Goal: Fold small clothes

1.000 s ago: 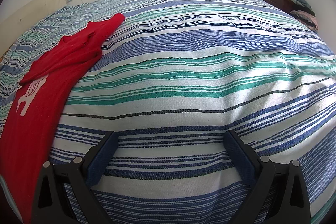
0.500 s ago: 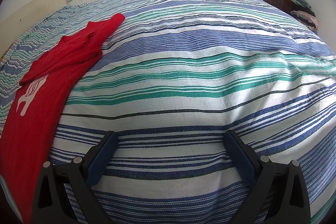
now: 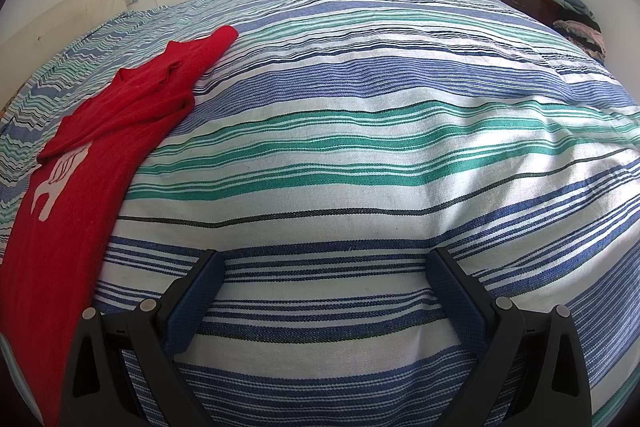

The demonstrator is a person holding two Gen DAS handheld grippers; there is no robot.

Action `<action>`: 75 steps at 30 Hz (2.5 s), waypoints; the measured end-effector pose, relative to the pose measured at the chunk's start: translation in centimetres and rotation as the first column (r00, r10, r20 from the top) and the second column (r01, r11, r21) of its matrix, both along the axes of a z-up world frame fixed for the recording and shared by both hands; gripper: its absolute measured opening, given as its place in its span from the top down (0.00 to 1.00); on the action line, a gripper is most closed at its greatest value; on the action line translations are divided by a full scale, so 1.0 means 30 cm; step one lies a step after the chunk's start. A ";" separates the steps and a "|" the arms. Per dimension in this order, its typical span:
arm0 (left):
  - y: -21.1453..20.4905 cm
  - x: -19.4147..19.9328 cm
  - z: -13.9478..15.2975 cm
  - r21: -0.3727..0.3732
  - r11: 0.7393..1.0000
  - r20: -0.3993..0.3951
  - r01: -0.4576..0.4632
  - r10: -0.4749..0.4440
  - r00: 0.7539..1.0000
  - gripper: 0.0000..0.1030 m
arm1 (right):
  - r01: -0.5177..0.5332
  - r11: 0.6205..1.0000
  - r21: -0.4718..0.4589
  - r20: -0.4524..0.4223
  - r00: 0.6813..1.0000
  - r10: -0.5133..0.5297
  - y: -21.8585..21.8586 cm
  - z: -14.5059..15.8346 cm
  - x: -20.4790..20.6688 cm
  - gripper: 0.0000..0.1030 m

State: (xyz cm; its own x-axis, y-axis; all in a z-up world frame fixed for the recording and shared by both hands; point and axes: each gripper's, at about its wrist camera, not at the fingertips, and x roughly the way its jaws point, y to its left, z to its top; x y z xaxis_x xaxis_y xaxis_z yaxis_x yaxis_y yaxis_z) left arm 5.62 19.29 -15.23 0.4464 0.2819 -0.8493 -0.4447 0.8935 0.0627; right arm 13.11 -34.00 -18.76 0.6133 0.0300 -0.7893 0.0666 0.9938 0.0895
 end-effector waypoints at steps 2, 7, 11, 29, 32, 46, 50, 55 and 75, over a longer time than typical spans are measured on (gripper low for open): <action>0.000 0.000 0.000 0.001 1.000 0.000 0.001 -0.001 1.000 0.01 | 0.000 1.000 0.000 0.000 1.000 0.000 0.000 0.000 0.000 0.03; -0.001 0.000 -0.001 0.001 1.000 0.000 0.000 0.000 1.000 0.01 | 0.001 1.000 0.000 0.000 1.000 -0.001 0.001 0.000 -0.001 0.03; -0.003 0.000 -0.001 0.006 1.000 0.001 0.000 0.000 1.000 0.01 | 0.001 1.000 0.000 0.000 1.000 -0.001 0.001 0.000 -0.001 0.03; 0.029 -0.023 0.044 -0.086 0.996 -0.020 0.019 -0.021 1.000 0.03 | 0.001 1.000 -0.012 -0.016 1.000 -0.001 0.009 0.006 0.002 0.03; 0.039 -0.073 0.118 -0.223 0.972 0.028 0.071 -0.066 0.997 0.04 | -0.008 1.000 -0.025 -0.065 0.998 0.006 0.016 0.029 0.022 0.03; -0.219 -0.116 0.061 -0.356 0.863 -0.101 0.357 -0.416 0.904 0.90 | -0.196 0.917 0.348 -0.267 0.916 0.298 0.378 0.124 -0.225 0.13; -0.212 -0.127 0.056 -0.414 0.843 -0.096 0.344 -0.416 0.904 0.98 | -0.189 0.908 0.375 -0.282 0.909 0.306 0.385 0.102 -0.278 0.31; -0.159 -0.129 0.147 -0.571 0.765 0.010 0.296 -0.355 0.935 0.99 | -0.213 0.834 0.510 -0.229 0.900 0.370 0.370 0.123 -0.242 0.95; -0.169 1.049 0.218 -0.429 0.872 0.109 0.237 -0.210 0.972 0.98 | -0.165 0.877 0.452 0.078 0.986 0.145 0.322 0.282 0.785 0.95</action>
State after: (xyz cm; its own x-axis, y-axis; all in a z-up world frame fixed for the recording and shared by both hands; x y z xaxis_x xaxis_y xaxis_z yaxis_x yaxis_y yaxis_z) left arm 37.10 14.22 -8.70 0.5048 -0.2236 -0.8338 -0.2208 0.9003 -0.3752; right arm 36.66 -24.35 -10.28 0.6026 0.4771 -0.6397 -0.0982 0.8399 0.5338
